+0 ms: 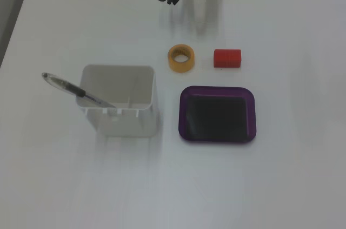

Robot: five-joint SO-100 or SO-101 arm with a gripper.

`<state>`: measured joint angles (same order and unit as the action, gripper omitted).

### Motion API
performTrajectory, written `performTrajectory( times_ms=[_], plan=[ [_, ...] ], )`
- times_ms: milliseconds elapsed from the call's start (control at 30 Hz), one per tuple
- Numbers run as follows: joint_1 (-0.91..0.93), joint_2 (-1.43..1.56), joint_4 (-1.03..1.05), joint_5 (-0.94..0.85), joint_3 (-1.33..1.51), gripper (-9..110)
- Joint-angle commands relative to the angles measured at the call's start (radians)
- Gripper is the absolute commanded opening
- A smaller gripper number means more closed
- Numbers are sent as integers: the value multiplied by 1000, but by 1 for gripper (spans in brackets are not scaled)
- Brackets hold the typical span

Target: Grab up the yellow tape and put it in the box.

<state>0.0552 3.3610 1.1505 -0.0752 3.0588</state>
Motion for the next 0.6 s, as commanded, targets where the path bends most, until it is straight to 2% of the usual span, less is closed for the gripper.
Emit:
performTrajectory(
  times_ms=[0, 567],
  plan=[
    [-8, 71, -12, -6, 8, 0],
    [-8, 71, -14, 2, 8, 0]
  ],
)
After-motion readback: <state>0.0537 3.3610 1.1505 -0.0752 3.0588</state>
